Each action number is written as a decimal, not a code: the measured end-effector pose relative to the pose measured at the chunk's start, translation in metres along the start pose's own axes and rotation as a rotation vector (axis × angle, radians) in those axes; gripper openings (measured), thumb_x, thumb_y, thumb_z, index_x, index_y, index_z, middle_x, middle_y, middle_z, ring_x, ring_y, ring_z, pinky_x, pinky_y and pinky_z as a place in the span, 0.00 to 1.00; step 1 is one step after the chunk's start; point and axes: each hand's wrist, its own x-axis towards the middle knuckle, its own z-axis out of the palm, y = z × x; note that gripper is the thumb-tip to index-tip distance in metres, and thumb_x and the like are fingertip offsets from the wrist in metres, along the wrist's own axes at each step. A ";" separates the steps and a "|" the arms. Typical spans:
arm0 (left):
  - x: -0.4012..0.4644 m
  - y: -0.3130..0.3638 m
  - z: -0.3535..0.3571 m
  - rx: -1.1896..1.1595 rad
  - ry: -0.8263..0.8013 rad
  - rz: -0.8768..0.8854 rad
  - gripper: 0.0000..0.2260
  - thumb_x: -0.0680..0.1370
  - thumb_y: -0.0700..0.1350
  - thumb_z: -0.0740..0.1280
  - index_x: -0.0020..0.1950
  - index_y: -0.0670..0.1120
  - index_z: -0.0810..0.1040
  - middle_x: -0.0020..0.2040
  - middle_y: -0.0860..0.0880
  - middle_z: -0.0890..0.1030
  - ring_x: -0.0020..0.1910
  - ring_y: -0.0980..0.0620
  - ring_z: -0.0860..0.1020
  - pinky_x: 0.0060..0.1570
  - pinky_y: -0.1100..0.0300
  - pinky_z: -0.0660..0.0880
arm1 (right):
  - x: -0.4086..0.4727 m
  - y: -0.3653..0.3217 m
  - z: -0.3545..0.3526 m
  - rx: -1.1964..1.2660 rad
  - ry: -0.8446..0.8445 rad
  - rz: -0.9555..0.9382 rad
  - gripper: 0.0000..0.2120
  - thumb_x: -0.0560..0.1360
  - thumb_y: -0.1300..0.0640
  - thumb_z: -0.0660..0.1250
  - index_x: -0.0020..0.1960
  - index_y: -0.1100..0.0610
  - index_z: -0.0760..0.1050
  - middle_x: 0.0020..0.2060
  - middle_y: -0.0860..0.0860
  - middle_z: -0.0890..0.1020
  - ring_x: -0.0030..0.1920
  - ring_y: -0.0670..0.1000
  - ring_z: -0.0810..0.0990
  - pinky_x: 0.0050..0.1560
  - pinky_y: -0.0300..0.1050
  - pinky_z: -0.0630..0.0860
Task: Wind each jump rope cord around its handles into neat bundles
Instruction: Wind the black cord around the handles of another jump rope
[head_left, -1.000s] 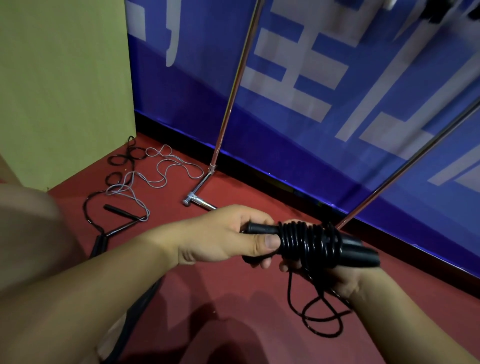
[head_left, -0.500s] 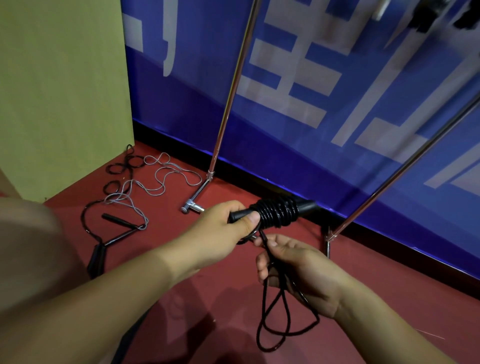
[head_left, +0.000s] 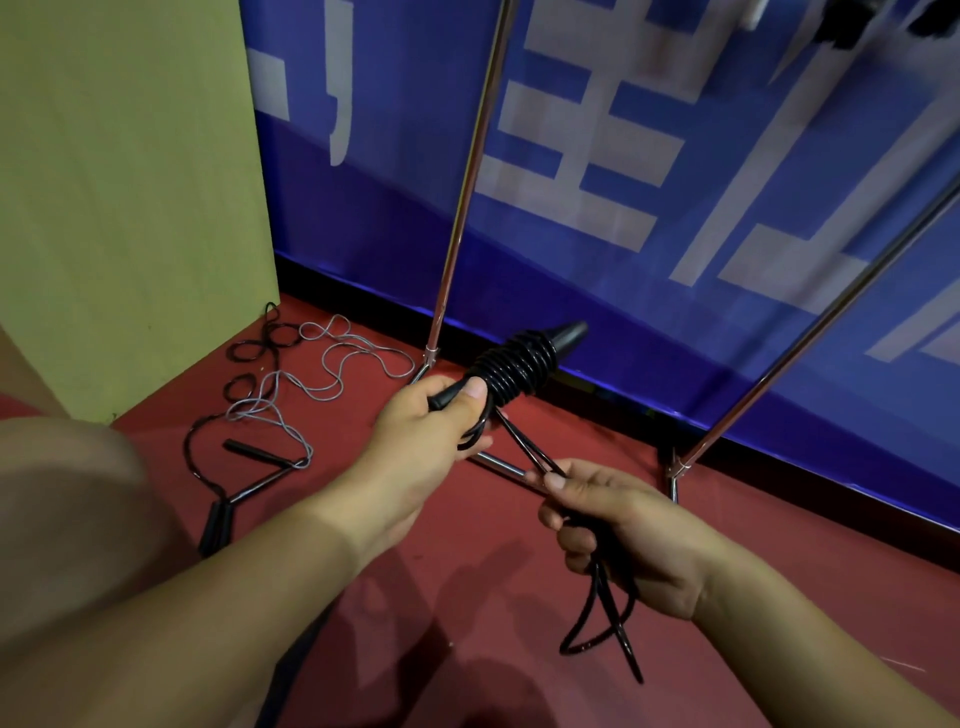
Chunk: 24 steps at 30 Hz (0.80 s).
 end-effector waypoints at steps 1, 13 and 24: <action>0.000 0.000 -0.001 -0.019 0.005 -0.001 0.12 0.82 0.46 0.65 0.56 0.36 0.78 0.56 0.32 0.80 0.55 0.40 0.83 0.56 0.51 0.81 | -0.001 -0.001 0.000 -0.014 -0.002 -0.014 0.09 0.75 0.55 0.67 0.53 0.57 0.76 0.34 0.52 0.74 0.26 0.44 0.65 0.30 0.38 0.63; 0.009 0.006 -0.004 -0.088 0.179 -0.005 0.11 0.83 0.45 0.63 0.53 0.37 0.78 0.47 0.40 0.83 0.51 0.44 0.84 0.53 0.52 0.82 | -0.011 0.007 -0.014 -0.454 0.330 -0.106 0.14 0.84 0.55 0.57 0.48 0.59 0.78 0.37 0.54 0.82 0.32 0.50 0.75 0.32 0.41 0.73; 0.015 0.006 -0.007 -0.073 0.288 0.042 0.13 0.83 0.46 0.63 0.57 0.36 0.75 0.51 0.40 0.80 0.47 0.49 0.82 0.41 0.63 0.82 | -0.015 0.006 -0.059 0.209 0.683 0.009 0.06 0.78 0.57 0.67 0.42 0.55 0.76 0.32 0.50 0.78 0.36 0.49 0.76 0.42 0.48 0.74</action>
